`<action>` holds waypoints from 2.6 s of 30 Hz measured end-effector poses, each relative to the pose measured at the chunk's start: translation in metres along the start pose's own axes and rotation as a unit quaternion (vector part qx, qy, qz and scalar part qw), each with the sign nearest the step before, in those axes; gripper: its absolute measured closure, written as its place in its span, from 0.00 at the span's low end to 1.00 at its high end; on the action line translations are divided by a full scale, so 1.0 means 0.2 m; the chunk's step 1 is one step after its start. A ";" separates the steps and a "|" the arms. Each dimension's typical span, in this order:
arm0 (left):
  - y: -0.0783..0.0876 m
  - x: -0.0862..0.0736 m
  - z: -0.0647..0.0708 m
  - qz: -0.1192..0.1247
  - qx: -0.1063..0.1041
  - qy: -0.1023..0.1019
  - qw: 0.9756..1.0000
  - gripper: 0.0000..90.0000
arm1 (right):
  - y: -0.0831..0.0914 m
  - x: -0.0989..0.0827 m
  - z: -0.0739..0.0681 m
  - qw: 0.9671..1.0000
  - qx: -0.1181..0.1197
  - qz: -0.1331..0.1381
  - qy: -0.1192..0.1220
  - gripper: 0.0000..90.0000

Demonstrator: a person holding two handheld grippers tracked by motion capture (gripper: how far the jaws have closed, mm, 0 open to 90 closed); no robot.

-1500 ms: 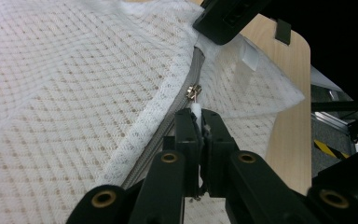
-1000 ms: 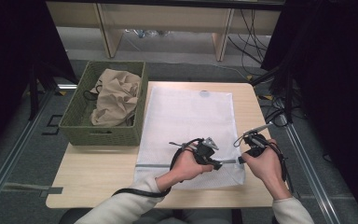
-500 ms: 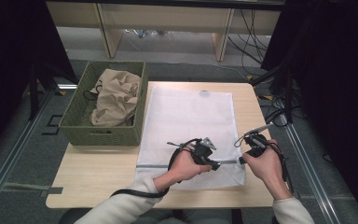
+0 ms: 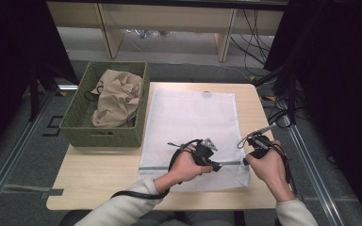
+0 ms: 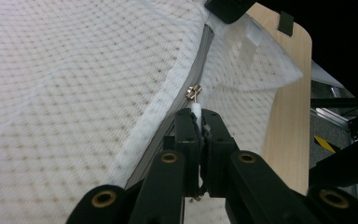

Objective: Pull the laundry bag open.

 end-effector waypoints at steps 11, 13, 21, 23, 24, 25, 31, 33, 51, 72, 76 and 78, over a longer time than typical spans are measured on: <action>0.02 -0.01 -0.01 0.002 -0.001 0.000 1.000 0.96 | 0.00 0.00 0.00 1.000 0.004 -0.003 -0.004 0.96; 0.03 -0.01 -0.01 -0.001 -0.001 0.001 1.000 0.96 | 0.00 -0.01 0.00 1.000 0.005 -0.005 -0.007 0.96; 0.05 -0.02 -0.02 -0.006 -0.001 -0.003 1.000 0.96 | 0.00 -0.01 0.00 1.000 0.004 -0.007 -0.005 0.96; 0.05 -0.02 -0.01 -0.005 -0.004 -0.001 1.000 0.96 | -0.01 -0.01 0.01 1.000 0.002 -0.004 0.002 0.96; 0.06 -0.02 -0.02 -0.009 -0.004 -0.001 1.000 0.96 | -0.01 -0.01 0.00 1.000 0.003 -0.005 0.000 0.96; 0.06 -0.03 -0.02 -0.010 -0.003 0.000 1.000 0.96 | -0.01 -0.01 0.00 1.000 0.001 -0.005 -0.002 0.96; 0.07 -0.04 -0.02 -0.007 -0.005 0.003 1.000 0.96 | 0.00 -0.01 0.01 1.000 0.000 -0.006 -0.008 0.96; 0.08 -0.04 -0.02 -0.014 -0.004 0.000 1.000 0.96 | 0.00 -0.01 0.01 1.000 0.000 -0.006 -0.006 0.96; 0.11 -0.08 -0.03 -0.022 -0.006 0.000 1.000 0.96 | 0.00 -0.02 0.00 1.000 -0.003 -0.011 -0.023 0.96; 0.15 -0.12 -0.05 -0.027 0.000 0.006 1.000 0.96 | -0.01 -0.01 0.02 1.000 -0.003 -0.009 -0.007 0.96; 0.16 -0.13 -0.06 -0.031 0.000 0.006 0.999 0.96 | -0.01 -0.01 0.02 1.000 -0.005 -0.009 -0.007 0.96; 0.17 -0.13 -0.06 -0.029 -0.001 0.009 1.000 0.96 | -0.02 -0.01 0.02 1.000 -0.004 -0.009 -0.004 0.96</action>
Point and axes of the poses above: each handheld gripper's, and its own axes: y roughly backward along the jaws, x roughly out of its top, z roughly to its right, the point moved 9 cm from there along -y, roughly forward along the jaws, and after that the axes turned 15 degrees about -y, right-handed, at the moved point
